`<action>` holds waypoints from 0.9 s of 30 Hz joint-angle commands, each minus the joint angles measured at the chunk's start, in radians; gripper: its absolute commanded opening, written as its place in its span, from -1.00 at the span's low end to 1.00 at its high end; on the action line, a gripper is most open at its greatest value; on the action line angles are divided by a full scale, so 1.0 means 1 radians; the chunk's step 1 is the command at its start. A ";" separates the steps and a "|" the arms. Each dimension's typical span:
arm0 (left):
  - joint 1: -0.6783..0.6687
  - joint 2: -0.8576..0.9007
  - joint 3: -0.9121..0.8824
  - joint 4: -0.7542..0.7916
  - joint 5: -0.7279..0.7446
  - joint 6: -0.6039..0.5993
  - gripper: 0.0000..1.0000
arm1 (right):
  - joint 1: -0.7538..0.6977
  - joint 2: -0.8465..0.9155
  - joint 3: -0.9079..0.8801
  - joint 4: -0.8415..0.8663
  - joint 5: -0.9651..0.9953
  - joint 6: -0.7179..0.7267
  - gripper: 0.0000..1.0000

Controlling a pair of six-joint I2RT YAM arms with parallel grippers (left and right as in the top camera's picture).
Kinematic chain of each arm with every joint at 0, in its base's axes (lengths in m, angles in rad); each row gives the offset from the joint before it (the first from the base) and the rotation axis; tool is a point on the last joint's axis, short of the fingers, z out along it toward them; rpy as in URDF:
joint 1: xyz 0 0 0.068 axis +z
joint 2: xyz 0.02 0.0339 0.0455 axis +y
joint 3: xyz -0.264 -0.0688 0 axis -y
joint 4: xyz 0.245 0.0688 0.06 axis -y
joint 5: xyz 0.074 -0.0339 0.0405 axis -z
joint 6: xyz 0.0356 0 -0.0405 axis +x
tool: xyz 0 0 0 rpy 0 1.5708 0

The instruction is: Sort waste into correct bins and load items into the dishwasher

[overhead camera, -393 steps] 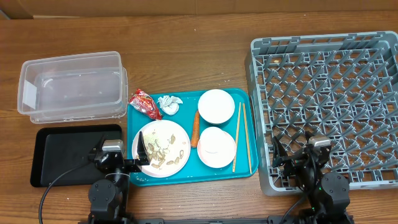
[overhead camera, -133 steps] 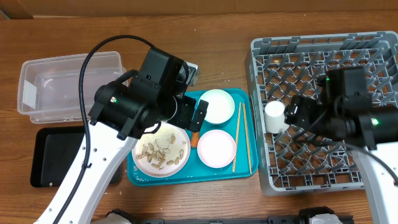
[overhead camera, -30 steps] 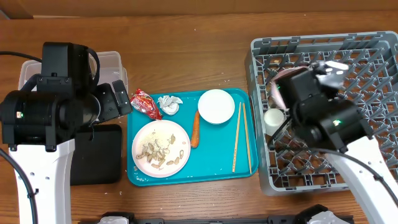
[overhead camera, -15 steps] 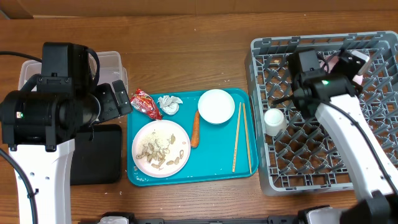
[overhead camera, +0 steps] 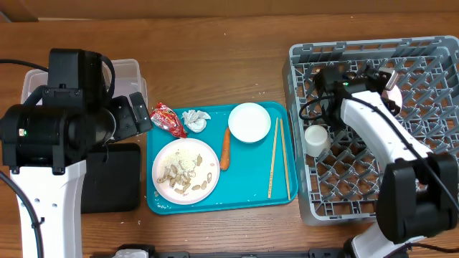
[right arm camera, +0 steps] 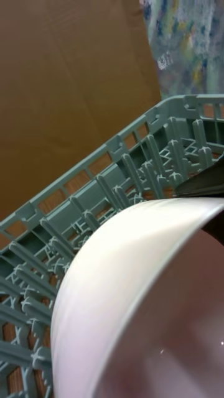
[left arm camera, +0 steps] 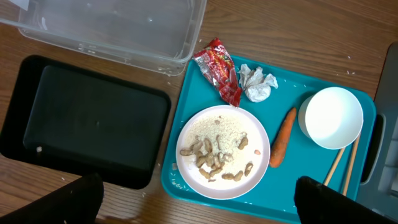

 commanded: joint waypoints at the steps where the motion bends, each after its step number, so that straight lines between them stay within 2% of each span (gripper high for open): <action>1: 0.005 0.005 0.003 -0.002 -0.017 -0.011 1.00 | 0.002 0.011 -0.019 -0.014 -0.021 0.016 -0.92; 4: 0.005 0.005 0.003 -0.002 -0.017 -0.011 1.00 | 0.042 -0.001 0.004 -0.097 -0.020 0.073 -0.89; 7: 0.005 0.005 0.003 -0.002 -0.017 -0.011 1.00 | 0.111 -0.032 0.048 -0.206 -0.020 0.159 -0.43; 8: 0.005 0.005 0.003 -0.002 -0.017 -0.011 1.00 | 0.137 -0.044 0.060 -0.232 -0.011 0.168 -0.37; 12: 0.005 0.005 0.003 -0.002 -0.017 -0.011 1.00 | 0.239 -0.093 0.087 -0.302 -0.040 0.170 0.18; 14: 0.005 0.005 0.003 -0.002 -0.017 -0.011 1.00 | 0.292 -0.118 0.093 -0.310 -0.095 0.170 0.19; 18: 0.005 0.005 0.003 -0.002 -0.017 -0.011 1.00 | 0.398 -0.153 0.115 -0.260 -0.248 0.161 0.50; 20: 0.005 0.005 0.003 -0.002 -0.017 -0.011 1.00 | 0.440 -0.154 0.126 -0.211 -0.357 0.109 0.50; 25: 0.005 0.005 0.003 -0.002 -0.017 -0.011 1.00 | 0.493 -0.154 0.125 0.044 -0.776 -0.129 0.50; 27: 0.005 0.005 0.003 -0.002 -0.017 -0.011 1.00 | 0.488 -0.154 0.125 0.122 -0.814 -0.142 0.50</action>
